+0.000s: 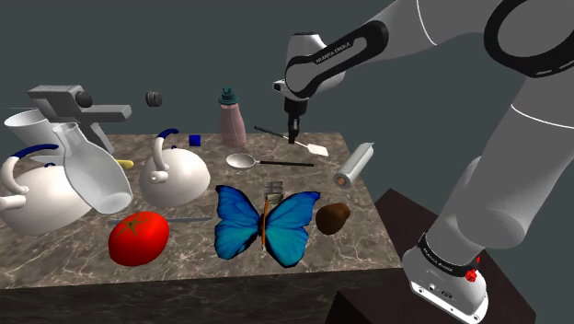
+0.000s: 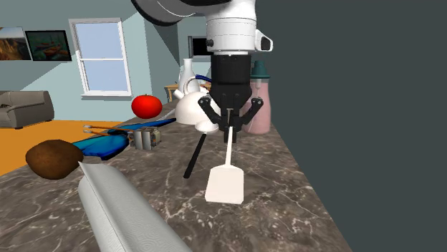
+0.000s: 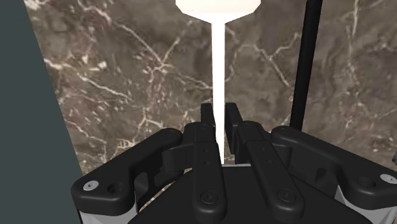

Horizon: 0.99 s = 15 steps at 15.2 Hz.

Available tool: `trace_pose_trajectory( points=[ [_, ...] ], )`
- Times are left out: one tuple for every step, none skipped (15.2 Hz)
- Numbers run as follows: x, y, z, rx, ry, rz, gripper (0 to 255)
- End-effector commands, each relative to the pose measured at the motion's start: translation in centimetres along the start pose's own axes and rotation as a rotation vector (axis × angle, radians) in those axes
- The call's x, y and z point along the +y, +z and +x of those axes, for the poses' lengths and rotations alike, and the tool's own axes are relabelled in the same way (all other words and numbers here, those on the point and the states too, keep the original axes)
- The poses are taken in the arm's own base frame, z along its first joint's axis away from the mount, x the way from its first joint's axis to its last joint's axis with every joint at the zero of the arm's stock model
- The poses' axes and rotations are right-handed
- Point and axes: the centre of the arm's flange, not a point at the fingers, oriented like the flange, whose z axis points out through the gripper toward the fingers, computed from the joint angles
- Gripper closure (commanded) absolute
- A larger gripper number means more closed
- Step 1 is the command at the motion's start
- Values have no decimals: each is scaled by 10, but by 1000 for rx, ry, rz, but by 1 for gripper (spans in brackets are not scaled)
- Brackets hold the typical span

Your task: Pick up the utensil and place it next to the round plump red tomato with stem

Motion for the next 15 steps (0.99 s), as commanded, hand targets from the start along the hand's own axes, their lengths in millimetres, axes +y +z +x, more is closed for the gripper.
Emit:
trace_pose_trajectory(
  points=[
    [0, -9, 0, 0, 0, 0, 255],
    [0, -14, 0, 0, 0, 0, 255],
    [0, -20, 1, 0, 0, 0, 255],
    [0, -25, 1, 0, 0, 0, 255],
    [0, -30, 2, 0, 0, 0, 255],
    [0, -36, 2, 0, 0, 0, 255],
    [0, -41, 2, 0, 0, 0, 255],
    [0, -46, 3, 0, 0, 0, 255],
    [0, -51, 3, 0, 0, 0, 255],
    [0, -57, 3, 0, 0, 0, 255],
    [0, -62, 4, 0, 0, 0, 255],
    [0, -67, 4, 0, 0, 0, 255],
    [0, -72, 4, 0, 0, 0, 255],
    [0, -78, 5, 0, 0, 0, 255],
    [0, -83, 5, 0, 0, 0, 255]
  ],
)
